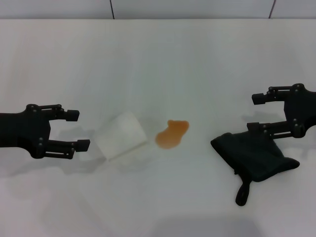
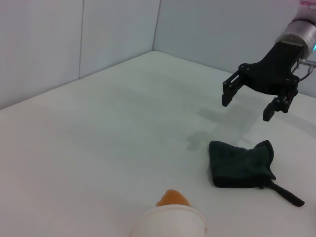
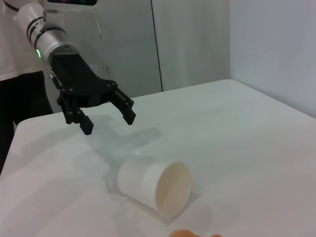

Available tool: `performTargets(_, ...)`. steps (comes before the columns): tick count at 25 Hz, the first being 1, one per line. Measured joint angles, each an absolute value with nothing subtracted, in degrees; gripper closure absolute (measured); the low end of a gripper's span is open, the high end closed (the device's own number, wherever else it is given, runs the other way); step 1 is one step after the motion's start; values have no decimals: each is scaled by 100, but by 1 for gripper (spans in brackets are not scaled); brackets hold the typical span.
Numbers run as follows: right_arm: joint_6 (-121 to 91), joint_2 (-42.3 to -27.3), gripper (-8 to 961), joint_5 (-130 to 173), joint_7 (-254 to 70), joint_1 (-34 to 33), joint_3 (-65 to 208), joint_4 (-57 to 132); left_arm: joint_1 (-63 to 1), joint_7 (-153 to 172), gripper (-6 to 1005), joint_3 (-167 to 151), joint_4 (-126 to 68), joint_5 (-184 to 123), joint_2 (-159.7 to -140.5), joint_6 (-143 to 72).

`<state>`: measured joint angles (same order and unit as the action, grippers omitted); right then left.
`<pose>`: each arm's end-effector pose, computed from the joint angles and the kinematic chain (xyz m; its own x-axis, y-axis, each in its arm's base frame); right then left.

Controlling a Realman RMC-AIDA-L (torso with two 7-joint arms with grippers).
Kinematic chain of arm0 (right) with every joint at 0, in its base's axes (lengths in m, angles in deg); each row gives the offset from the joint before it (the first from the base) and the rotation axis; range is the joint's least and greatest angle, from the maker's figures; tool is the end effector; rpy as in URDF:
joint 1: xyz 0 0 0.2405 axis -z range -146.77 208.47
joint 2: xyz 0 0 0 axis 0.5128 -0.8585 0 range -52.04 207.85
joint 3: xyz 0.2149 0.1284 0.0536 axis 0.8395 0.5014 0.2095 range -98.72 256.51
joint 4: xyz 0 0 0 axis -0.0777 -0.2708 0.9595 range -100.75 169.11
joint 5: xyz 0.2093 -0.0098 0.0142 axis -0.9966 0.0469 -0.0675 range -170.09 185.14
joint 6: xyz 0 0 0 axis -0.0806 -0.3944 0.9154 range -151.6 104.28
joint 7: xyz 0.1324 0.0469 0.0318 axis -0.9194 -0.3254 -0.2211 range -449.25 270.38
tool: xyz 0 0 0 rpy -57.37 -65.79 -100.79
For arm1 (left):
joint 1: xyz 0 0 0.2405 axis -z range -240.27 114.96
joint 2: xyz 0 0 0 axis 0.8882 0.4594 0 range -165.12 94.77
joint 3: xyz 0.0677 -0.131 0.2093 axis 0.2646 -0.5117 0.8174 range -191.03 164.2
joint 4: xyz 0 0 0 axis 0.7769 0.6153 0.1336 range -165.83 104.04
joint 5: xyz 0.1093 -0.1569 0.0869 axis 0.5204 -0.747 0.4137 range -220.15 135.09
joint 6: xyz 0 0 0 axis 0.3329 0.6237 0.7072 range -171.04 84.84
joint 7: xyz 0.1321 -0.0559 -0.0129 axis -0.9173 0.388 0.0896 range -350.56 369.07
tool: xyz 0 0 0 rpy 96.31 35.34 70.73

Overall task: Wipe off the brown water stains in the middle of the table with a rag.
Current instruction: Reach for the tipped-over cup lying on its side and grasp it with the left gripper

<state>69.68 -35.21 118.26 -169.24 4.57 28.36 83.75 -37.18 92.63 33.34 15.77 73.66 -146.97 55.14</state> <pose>0.2623 0.3285 0.0484 0.9169 -0.1876 -0.3523 -0.2706 -0.9411 -0.2030 -0.2851 0.3092 0.0538 0.8864 0.3299 0.3248 0.3825 -0.9171 -0.1123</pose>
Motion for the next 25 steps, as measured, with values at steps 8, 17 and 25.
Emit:
performTargets(8, 6968, -3521, 188, 11826, -16923, 457, 2835, 8375, -3716, 9273, 126, 3344, 1577, 7366, -14697, 5514)
performTargets(17, 6945, -3530, 188, 11827, -16923, 457, 2836, 8375, -3716, 9339, 124, 3350, 1582, 7366, -14695, 5515)
performTargets(25, 6923, -3546, 187, 11827, -16912, 464, 2836, 8375, -3507, 9976, 122, 3382, 1682, 7744, -14624, 5509)
